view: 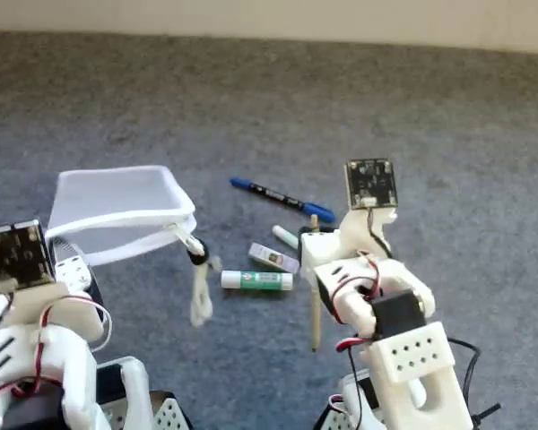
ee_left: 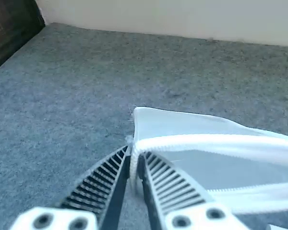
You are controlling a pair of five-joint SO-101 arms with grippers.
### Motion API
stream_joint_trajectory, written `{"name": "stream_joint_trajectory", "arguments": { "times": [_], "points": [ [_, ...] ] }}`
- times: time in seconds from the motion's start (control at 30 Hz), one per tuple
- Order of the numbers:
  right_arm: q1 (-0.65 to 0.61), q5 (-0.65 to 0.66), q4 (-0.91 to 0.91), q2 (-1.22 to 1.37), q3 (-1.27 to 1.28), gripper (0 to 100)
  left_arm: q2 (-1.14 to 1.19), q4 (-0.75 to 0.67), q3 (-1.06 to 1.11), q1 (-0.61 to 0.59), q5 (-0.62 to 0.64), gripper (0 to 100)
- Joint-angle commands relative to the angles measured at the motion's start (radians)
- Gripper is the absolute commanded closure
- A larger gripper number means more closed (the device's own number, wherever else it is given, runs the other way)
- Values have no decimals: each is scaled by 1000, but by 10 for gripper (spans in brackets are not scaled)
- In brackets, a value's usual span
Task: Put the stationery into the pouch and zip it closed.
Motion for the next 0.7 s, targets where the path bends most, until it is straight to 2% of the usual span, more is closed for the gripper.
{"name": "stream_joint_trajectory", "arguments": {
  "times": [0.0,0.1,0.3,0.67],
  "points": [
    [-12,-8,-22,-45,-5,994,125,35,-124,65,-44,995],
    [-12,-8,-21,-97,-5,994,208,84,-173,122,-57,995],
    [-22,-8,-19,-265,-10,994,332,110,-240,136,-55,995],
    [-211,-2,-85,-387,-71,995,522,210,-404,136,-20,995]
  ]
}}
